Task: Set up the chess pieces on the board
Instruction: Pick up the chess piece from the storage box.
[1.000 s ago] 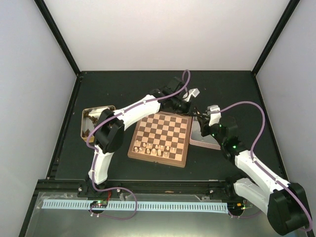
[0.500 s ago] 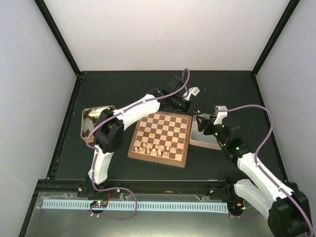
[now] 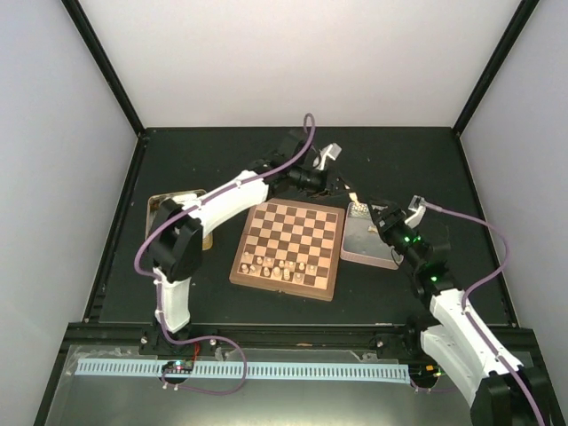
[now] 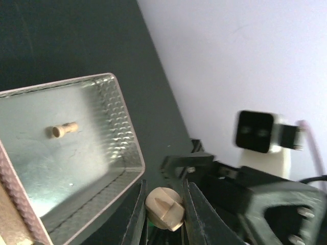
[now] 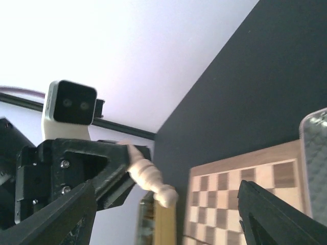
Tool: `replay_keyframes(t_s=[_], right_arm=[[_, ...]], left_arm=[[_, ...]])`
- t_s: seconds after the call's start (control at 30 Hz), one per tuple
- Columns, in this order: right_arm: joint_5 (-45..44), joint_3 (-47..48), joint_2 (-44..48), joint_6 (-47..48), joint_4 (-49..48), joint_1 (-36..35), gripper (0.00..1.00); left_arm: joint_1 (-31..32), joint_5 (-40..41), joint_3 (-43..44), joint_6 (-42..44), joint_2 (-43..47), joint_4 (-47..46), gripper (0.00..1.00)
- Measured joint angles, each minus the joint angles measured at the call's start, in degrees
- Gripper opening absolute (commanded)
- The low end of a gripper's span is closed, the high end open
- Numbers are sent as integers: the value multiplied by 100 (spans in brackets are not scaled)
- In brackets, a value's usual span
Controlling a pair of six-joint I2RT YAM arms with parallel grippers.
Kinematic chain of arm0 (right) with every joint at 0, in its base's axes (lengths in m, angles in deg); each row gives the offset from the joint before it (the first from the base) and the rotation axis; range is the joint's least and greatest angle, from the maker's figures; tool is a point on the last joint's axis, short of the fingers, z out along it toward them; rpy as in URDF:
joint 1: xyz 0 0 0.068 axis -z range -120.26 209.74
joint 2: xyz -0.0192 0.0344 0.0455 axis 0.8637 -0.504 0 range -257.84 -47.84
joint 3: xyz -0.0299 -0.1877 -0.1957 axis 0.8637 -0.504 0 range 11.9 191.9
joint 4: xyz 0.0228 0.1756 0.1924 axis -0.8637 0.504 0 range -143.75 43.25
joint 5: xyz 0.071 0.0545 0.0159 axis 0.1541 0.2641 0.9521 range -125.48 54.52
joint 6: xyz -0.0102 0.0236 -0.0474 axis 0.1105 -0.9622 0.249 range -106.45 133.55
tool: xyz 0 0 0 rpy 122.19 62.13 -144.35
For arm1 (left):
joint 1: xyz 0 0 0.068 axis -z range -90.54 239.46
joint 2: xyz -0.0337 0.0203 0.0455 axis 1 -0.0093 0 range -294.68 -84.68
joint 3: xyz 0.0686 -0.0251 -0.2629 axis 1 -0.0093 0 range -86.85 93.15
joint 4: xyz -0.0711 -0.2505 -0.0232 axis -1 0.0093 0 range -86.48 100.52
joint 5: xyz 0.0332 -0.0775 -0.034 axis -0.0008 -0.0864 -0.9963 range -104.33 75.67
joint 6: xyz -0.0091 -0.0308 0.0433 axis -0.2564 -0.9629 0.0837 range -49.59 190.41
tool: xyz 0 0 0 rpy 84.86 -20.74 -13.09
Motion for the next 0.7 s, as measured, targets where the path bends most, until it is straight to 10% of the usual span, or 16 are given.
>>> replay_keyframes(t_s=[0.7], right_arm=[[1810, 444, -1084, -2404, -2920, 7, 39]], left_arm=[[-295, -791, -1309, -3482, 975, -3145, 1]])
